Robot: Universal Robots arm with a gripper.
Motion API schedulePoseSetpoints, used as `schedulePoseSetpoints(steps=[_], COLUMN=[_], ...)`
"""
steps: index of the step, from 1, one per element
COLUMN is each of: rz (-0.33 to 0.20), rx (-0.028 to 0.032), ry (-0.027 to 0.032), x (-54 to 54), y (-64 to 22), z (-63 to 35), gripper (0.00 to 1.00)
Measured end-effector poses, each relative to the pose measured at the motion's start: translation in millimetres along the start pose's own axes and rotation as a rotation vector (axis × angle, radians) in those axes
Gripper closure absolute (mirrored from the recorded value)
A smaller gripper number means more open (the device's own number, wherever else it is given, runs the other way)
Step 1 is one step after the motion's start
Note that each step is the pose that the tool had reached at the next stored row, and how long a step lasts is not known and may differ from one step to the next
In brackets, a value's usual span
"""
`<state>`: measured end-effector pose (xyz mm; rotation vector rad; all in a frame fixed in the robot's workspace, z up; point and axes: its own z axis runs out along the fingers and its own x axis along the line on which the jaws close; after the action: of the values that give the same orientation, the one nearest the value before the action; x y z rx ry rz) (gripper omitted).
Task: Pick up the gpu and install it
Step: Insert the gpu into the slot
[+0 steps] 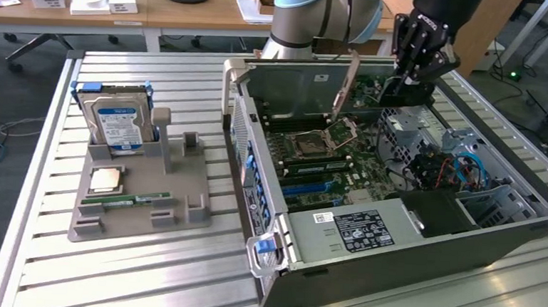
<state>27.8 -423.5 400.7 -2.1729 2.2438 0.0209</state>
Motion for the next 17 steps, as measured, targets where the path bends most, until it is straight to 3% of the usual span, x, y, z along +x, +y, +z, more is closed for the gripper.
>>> schedulePoseSetpoints(steps=[8,17], rz=[0.001,0.007], rx=[0.0001,0.0003], ry=[0.0034,0.0041], x=[0.5,0.6], y=[11.0,14.1], z=[4.0,5.5], gripper=[0.74,0.74])
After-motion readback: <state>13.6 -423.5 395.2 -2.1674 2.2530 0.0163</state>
